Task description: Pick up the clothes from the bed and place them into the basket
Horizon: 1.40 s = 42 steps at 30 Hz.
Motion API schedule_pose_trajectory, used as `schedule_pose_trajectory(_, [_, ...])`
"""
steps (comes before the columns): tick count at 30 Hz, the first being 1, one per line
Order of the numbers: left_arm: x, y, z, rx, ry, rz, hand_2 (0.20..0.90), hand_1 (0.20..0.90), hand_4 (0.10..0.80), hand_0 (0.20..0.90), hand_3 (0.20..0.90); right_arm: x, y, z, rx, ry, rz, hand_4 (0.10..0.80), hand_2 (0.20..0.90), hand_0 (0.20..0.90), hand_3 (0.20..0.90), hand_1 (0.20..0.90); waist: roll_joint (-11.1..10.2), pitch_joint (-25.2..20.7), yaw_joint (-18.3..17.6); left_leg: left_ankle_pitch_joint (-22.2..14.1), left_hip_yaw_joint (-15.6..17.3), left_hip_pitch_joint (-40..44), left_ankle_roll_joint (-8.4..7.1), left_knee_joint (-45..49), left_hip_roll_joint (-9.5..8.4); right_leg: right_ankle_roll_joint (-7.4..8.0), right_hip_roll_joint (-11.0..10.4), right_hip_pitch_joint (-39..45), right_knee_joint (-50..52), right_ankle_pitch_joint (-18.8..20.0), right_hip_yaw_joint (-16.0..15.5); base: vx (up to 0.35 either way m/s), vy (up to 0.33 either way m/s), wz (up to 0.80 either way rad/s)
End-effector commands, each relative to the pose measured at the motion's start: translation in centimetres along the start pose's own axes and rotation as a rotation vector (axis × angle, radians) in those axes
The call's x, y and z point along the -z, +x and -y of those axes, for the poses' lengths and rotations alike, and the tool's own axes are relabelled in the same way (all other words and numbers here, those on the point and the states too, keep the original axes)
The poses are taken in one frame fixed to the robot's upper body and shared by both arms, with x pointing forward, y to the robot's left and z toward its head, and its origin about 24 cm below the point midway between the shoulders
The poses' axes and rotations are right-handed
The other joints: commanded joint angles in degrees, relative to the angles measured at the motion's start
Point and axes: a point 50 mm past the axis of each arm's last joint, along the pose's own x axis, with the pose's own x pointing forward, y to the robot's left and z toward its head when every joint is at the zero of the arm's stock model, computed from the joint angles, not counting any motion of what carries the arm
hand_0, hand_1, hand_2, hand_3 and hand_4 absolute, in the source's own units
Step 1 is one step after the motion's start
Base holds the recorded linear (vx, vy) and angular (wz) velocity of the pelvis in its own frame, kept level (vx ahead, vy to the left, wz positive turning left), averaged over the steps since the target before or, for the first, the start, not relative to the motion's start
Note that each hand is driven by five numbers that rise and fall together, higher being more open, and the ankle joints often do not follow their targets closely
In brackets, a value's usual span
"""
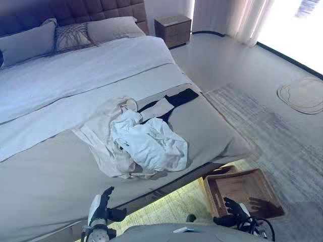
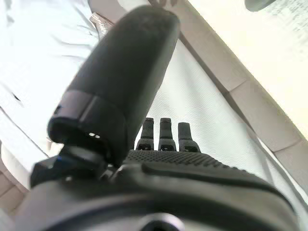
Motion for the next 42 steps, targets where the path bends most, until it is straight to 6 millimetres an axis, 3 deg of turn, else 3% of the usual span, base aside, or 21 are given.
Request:
schedule_pose_trajectory(1, [-2.6, 1.6, -1.9, -0.105, -0.007, 0.101, 0.900, 0.900, 0.800, 0.900, 0.900, -2.7, 0.8, -1.9, -0.041, 0.009, 0.059, 0.800, 0.900, 0.900, 0.900, 0.900, -3.11, -0.12, -0.18, -4.16, -3.31, -0.97, 0.88, 0.74, -3.39, 4.17, -1.73, 3.83, 0.21, -2.99, 3.31, 0.000, 0.000, 0.00])
schedule_pose_trajectory(13, [-2.8, 2.0, -1.9, -0.062, 0.030, 0.087, 0.900, 0.900, 0.800, 0.900, 0.900, -2.3, 1.0, -1.0, 0.035, 0.018, 0.007, 0.800, 0.900, 0.900, 0.900, 0.900, -3.26, 0.28, -0.17, -3.80, -3.19, -1.09, 0.98, 0.48, -3.25, 4.18, -1.57, 3.35, 0.58, -2.88, 3.43, 0.000, 0.000, 0.00])
schedule_pose_trajectory(19, [-2.4, 1.9, -1.6, -0.054, -0.100, 0.038, 0.900, 0.900, 0.800, 0.900, 0.900, -2.5, 0.9, -0.7, 0.114, 0.025, 0.028, 0.800, 0.900, 0.900, 0.900, 0.900, -3.67, 0.17, -0.17, -3.83, -3.15, -1.34, 1.14, 0.31, -3.34, 4.35, -1.54, 3.04, 0.29, -2.64, 3.77, 0.000, 0.000, 0.00])
schedule_pose_trajectory(26, [-2.2, 1.8, -1.9, -0.082, -0.125, 0.036, 0.900, 0.900, 0.800, 0.900, 0.900, -2.9, 0.9, -1.0, 0.153, 0.025, 0.043, 0.800, 0.900, 0.900, 0.900, 0.900, -3.86, 0.27, 0.03, -3.70, -3.51, -1.39, 1.20, -0.09, -3.40, 4.20, -1.34, 2.92, 0.29, -2.69, 4.09, 0.000, 0.000, 0.00])
schedule_pose_trajectory(28, [-1.8, 1.8, -1.2, 0.018, -0.075, -0.003, 0.900, 0.900, 0.800, 0.900, 0.900, -3.1, 1.0, -1.1, 0.142, 0.022, 0.045, 0.800, 0.900, 0.900, 0.900, 0.900, -3.74, 0.55, 0.03, -3.55, -3.47, -1.66, 1.26, 0.05, -3.37, 4.14, -1.35, 2.61, 0.62, -2.74, 4.08, 0.000, 0.000, 0.00])
schedule_pose_trajectory(33, [-3.1, 2.0, -1.0, 0.004, -0.002, 0.076, 0.900, 0.900, 0.800, 0.900, 0.900, -3.8, 1.3, -0.6, 0.156, 0.003, 0.064, 0.800, 0.900, 0.900, 0.900, 0.900, -3.12, 1.27, -0.19, -3.31, -3.48, -2.07, 1.33, -0.01, -3.23, 4.01, -1.30, 1.97, 1.16, -2.91, 4.24, -0.031, 0.022, 0.00])
schedule_pose_trajectory(35, [-4.2, 2.4, -1.2, -0.001, -0.008, 0.113, 0.900, 0.900, 0.800, 0.900, 0.900, -4.6, 1.5, 0.4, 0.212, -0.058, 0.097, 0.800, 0.900, 0.900, 0.900, 0.900, -2.85, 1.72, 0.35, -3.24, -3.78, -2.39, 1.45, 0.11, -3.34, 4.00, -1.62, 1.77, 1.38, -2.92, 3.69, -0.049, 0.008, 0.02])
schedule_pose_trajectory(39, [-4.7, 2.7, -1.6, -0.045, -0.016, 0.125, 0.900, 0.900, 0.800, 0.900, 0.900, -5.9, 1.9, 1.2, 0.244, -0.031, 0.134, 0.800, 0.900, 0.900, 0.900, 0.900, -2.80, 1.95, 1.10, -3.09, -4.34, -2.45, 1.43, 0.08, -3.45, 3.87, -1.82, 2.07, 1.42, -2.99, 3.07, -0.022, -0.016, 0.04])
schedule_pose_trajectory(42, [-6.2, 3.0, -2.7, -0.147, 0.094, 0.236, 0.900, 0.900, 0.800, 0.900, 0.900, -9.2, 2.3, 2.6, 0.301, -0.085, 0.271, 0.800, 0.900, 0.900, 0.900, 0.900, -2.68, 2.04, 2.66, -2.64, -5.55, -2.19, 1.18, -0.46, -3.57, 3.60, -2.07, 3.01, 1.15, -3.14, 2.00, -0.017, -0.051, 0.17])
